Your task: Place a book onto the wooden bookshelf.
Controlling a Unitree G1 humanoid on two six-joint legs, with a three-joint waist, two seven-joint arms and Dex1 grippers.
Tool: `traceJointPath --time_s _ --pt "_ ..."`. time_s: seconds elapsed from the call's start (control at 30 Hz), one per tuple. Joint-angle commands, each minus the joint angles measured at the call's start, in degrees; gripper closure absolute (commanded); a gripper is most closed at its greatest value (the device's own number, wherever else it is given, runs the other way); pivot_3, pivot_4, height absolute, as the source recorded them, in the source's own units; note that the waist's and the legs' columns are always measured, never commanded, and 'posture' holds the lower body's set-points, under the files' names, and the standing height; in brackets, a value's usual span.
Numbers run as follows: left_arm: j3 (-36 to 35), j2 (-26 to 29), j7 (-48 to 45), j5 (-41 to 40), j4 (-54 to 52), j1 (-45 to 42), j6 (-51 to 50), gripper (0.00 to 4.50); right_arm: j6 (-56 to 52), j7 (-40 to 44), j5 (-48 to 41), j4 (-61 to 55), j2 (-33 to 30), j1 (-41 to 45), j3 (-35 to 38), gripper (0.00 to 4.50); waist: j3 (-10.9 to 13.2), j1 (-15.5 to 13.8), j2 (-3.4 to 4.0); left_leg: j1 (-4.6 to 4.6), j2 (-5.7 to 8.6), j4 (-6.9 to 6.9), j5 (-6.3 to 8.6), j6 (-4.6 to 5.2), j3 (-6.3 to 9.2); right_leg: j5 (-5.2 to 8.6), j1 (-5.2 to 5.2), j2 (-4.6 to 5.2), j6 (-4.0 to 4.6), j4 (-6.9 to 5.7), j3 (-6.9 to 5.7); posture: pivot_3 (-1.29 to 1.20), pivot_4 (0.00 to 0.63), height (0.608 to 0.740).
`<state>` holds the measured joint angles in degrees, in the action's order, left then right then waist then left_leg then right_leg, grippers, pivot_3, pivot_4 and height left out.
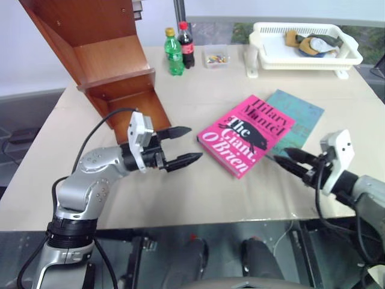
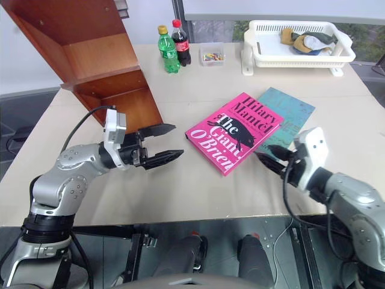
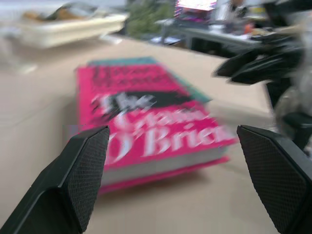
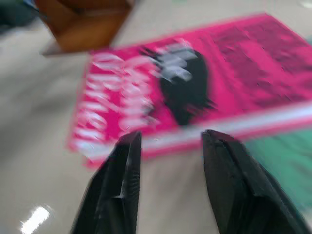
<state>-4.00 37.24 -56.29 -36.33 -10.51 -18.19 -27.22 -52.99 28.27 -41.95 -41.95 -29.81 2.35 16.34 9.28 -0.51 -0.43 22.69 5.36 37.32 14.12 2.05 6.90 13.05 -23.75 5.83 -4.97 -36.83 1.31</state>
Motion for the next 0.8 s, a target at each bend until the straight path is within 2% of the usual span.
traceJointPath --time_s 0.03,0.07,0.17,0.2,0.23,0.27,0.4,0.5,0.67,0.8 --pt "-2.6 -0.4 4.5 -2.0 1.0 -2.5 -5.3 0.0 3.7 -1.8 0.9 -3.5 0.5 -0.4 -1.1 3.03 0.0 -0.2 -0.01 0.01 0.02 0.0 -0.02 -0.04 0.0 0.0 0.0 0.01 0.0 0.0 0.0 0.0 0.15 0.74" --pt "-3.1 -0.6 6.4 -2.1 1.5 -3.4 -7.1 0.0 4.3 -1.9 1.0 -4.3 0.5 -1.1 -1.7 2.81 0.0 -0.3 -0.02 0.01 0.03 0.01 -0.02 -0.04 0.01 0.0 0.0 0.02 0.0 0.0 0.0 0.0 0.15 0.74" --pt "-2.9 -0.1 11.3 -2.2 3.8 -6.9 -15.0 0.0 5.4 -1.5 1.0 -7.2 -0.8 -4.2 -1.7 1.52 0.0 -0.4 -0.03 0.04 0.07 0.02 -0.03 -0.06 0.16 0.0 0.01 0.03 0.0 0.0 -0.12 0.0 0.15 0.74" --pt "-2.7 0.4 10.9 -3.3 5.3 -8.8 -18.2 0.0 5.9 -1.3 1.1 -8.4 -1.5 -5.1 -1.3 0.98 0.0 -0.3 -0.03 0.05 0.07 0.01 -0.03 -0.06 0.18 0.0 0.01 0.02 0.0 -0.01 -0.14 0.0 0.15 0.74" --pt "-2.5 0.6 10.4 -4.0 6.3 -10.1 -20.3 0.0 6.2 -1.3 1.1 -9.0 -2.1 -5.7 -1.2 0.68 0.0 -0.2 -0.03 0.05 0.09 0.01 -0.03 -0.06 0.17 0.0 0.01 0.02 0.0 -0.02 -0.13 0.0 0.15 0.74" --pt "-2.5 0.6 9.8 -4.4 7.7 -11.6 -21.6 0.0 6.6 -1.4 1.4 -9.5 -2.7 -6.1 -1.1 0.1 0.0 -0.1 -0.03 0.05 0.1 0.01 -0.03 -0.06 0.16 0.0 0.01 0.02 0.0 -0.02 -0.12 0.0 0.15 0.74" --pt "1.6 -1.3 5.8 -2.7 23.8 -24.2 -27.7 0.0 8.6 -1.8 6.2 -14.3 -6.3 -11.9 -2.8 0.04 0.0 -0.3 -0.08 0.02 0.13 0.03 -0.04 -0.06 0.19 0.01 0.02 -0.02 -0.02 -0.08 -0.18 0.0 0.15 0.74" --pt "5.2 -3.7 0.8 -0.3 36.0 -32.1 -28.7 0.0 10.2 -4.0 7.6 -15.4 -5.1 -13.5 -3.5 0.04 0.0 -0.2 -0.11 0.01 0.17 0.09 -0.05 -0.07 0.24 0.01 0.08 -0.02 -0.02 -0.1 -0.24 0.0 0.15 0.74" --pt "9.7 -9.2 -7.4 8.1 61.0 -45.3 -23.1 0.0 11.6 -6.8 8.0 -18.0 -5.2 -14.4 -4.6 0.04 0.1 0.3 -0.23 0.03 0.29 0.14 -0.06 -0.07 0.19 0.01 0.06 0.04 -0.04 -0.13 -0.18 0.0 0.15 0.74" --pt "11.1 -13.1 -12.9 13.9 75.1 -52.3 -17.9 0.0 14.6 -8.9 7.6 -18.1 -7.4 -15.8 -4.6 0.04 0.1 0.9 -0.35 0.07 0.35 0.13 -0.05 -0.06 0.18 0.02 0.04 0.04 -0.05 -0.1 -0.18 0.0 0.15 0.74"
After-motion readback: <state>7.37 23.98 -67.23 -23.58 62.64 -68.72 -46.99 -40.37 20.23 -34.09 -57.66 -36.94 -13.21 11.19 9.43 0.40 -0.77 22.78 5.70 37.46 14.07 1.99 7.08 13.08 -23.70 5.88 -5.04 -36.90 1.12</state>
